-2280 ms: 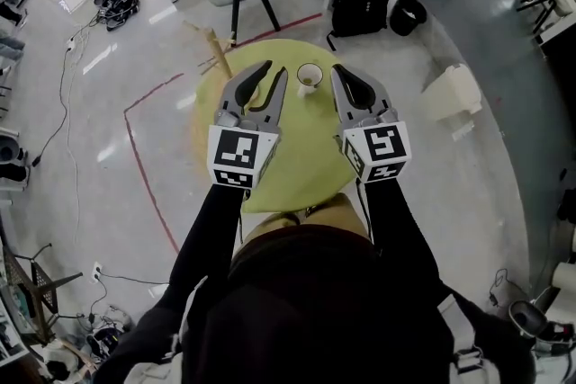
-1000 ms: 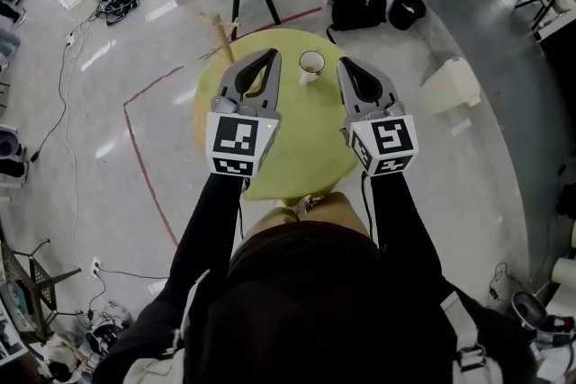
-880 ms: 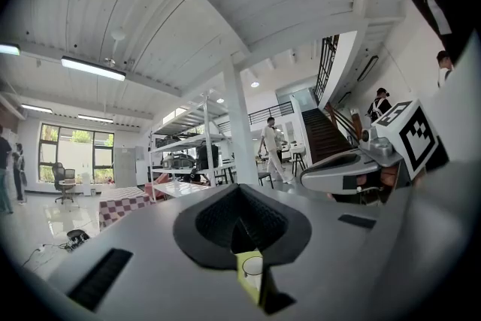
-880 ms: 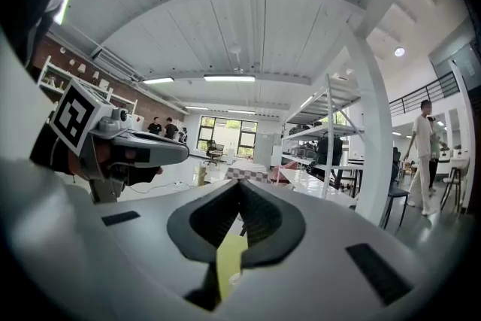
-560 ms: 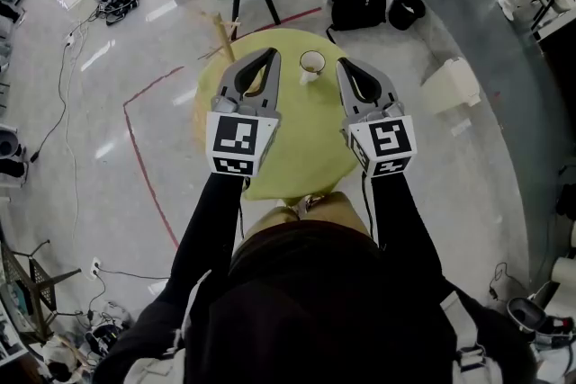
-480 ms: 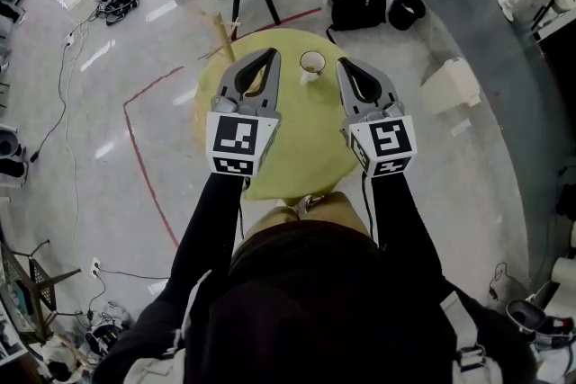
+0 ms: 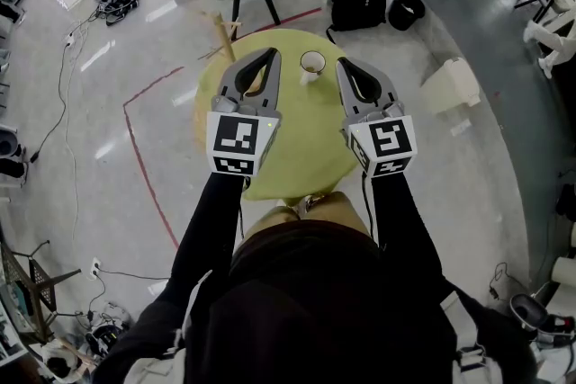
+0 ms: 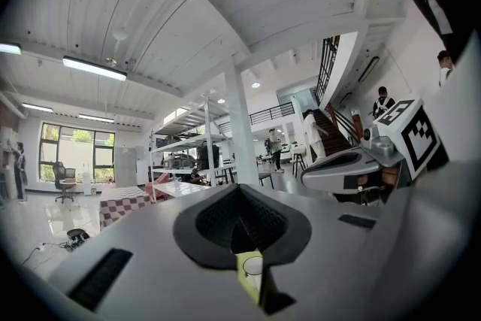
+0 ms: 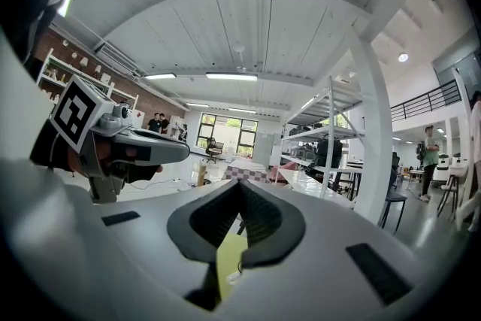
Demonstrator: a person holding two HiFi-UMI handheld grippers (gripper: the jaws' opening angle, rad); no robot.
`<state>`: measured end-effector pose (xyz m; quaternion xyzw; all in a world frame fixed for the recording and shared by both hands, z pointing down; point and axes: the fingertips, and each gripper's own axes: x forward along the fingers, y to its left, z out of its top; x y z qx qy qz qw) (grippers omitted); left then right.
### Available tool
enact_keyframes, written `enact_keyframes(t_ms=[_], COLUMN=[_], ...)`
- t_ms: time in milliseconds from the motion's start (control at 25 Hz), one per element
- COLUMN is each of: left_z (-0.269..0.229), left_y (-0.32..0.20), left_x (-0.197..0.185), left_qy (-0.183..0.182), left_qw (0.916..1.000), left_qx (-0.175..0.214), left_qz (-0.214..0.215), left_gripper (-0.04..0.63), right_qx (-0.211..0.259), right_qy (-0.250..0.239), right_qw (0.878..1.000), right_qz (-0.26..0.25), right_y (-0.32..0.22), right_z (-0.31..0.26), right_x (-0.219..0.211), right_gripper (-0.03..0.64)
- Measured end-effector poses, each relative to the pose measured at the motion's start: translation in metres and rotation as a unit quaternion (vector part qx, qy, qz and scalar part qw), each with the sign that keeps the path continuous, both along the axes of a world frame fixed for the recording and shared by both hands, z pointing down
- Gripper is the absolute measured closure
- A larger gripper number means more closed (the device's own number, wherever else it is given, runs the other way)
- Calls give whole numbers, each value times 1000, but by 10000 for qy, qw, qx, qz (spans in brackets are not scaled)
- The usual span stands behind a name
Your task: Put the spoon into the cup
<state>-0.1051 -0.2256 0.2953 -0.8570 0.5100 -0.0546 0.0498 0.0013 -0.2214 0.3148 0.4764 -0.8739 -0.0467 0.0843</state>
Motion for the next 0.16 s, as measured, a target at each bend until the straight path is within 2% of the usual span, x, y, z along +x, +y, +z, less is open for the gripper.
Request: enact_keyframes(t_ms=[160], left_z=[0], left_y=[1], left_x=[0], left_qy=[0], left_qw=[10000], left_qx=[4], left_qz=[-4], left_gripper=[580], right_qx=[-3], right_qy=[16], right_qw=[10000], right_qz=[-15], right_y=[2], right_z=[1], right_x=[-1], right_gripper=[589])
